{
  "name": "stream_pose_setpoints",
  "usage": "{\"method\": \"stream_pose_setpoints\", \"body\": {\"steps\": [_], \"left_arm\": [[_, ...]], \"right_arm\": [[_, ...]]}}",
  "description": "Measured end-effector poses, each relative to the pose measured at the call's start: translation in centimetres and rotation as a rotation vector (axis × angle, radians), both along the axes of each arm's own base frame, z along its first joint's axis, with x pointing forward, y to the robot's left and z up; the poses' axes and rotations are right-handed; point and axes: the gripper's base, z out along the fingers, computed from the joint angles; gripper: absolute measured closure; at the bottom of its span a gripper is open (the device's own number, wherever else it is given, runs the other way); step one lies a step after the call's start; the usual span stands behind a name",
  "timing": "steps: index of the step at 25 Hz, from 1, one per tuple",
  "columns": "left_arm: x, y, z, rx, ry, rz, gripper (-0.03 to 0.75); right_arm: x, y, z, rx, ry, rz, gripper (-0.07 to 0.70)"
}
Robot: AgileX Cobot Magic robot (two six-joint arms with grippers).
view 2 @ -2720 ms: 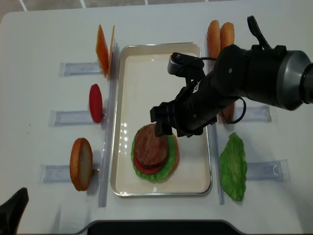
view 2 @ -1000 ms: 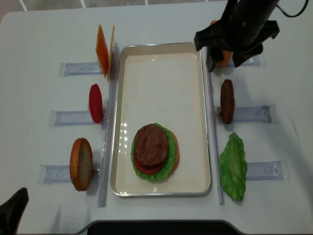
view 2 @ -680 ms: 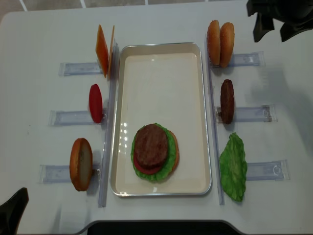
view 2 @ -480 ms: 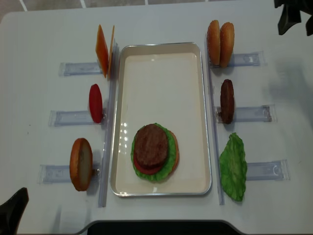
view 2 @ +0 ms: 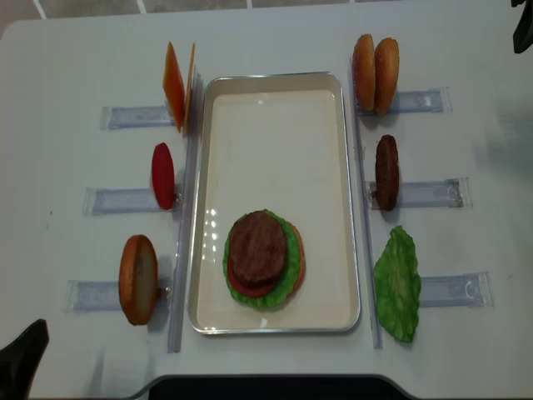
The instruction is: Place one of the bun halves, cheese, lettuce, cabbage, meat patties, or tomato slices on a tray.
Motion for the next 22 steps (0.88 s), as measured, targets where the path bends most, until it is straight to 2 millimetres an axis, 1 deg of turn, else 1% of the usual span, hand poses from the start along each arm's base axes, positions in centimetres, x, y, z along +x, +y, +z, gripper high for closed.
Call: {"method": "stream_pose_setpoints", "body": {"steps": [3,7,15,19,22], "left_arm": [[0.0,0.0,0.0,0.0,0.0,0.0,0.062],[0.0,0.0,0.0,0.0,0.0,0.0,0.062],[0.0,0.0,0.0,0.0,0.0,0.0,0.062],[0.0,0.0,0.0,0.0,0.0,0.0,0.064],[0.0,0.0,0.0,0.0,0.0,0.0,0.064]], "right_arm": [[-1.4,0.1,0.2,0.001,0.0,0.0,0.176],[-4.3,0.3,0.4,0.001,0.002,0.0,0.176],[-11.3,0.8,2.9,-0.003,-0.118,-0.01,0.176],[-14.9,1.0,3.4,-0.007,-0.177,-0.011,0.176],[-17.6,1.2,3.3,-0.009,-0.222,-0.011,0.176]]}}
